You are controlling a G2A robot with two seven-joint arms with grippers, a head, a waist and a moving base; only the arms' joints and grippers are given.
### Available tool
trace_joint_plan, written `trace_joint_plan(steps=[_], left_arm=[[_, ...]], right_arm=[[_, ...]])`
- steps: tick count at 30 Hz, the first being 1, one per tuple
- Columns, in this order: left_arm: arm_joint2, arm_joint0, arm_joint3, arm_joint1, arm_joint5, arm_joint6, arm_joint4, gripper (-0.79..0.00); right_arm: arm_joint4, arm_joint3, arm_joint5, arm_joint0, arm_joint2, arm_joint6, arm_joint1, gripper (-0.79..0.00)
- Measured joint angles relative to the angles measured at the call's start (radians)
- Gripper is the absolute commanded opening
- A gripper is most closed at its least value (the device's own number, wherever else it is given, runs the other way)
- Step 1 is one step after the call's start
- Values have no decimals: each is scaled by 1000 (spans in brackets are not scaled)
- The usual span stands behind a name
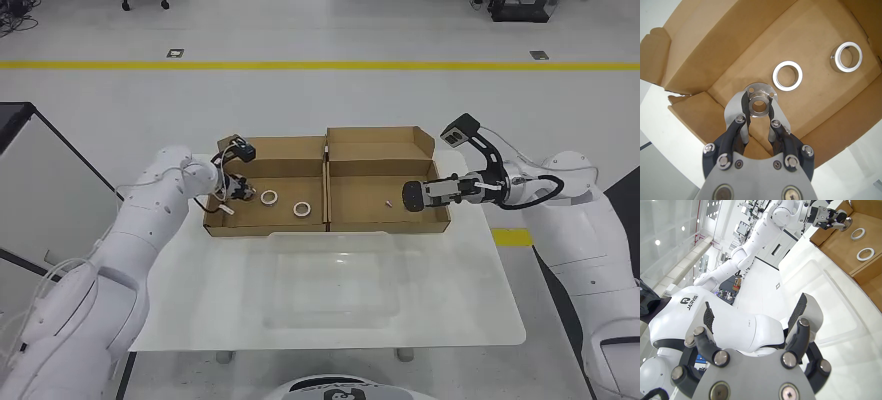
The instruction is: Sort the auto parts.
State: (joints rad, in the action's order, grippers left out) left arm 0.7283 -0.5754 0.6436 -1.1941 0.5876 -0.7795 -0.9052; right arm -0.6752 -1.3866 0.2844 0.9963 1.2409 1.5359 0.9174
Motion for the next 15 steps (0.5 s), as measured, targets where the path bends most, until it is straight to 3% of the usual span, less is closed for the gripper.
trace_joint_plan(steps=[12,14,15], left_arm=[[-28,14,-81,-27,5,54,-33,-785],[-30,16,-91,-31,6,58,-35,-628],[-32,17,-96,-33,8,60,-37,-619]], right_arm=[[0,0,0,0,0,0,0,0],[0,0,0,0,0,0,0,0],[0,0,0,0,0,0,0,0]])
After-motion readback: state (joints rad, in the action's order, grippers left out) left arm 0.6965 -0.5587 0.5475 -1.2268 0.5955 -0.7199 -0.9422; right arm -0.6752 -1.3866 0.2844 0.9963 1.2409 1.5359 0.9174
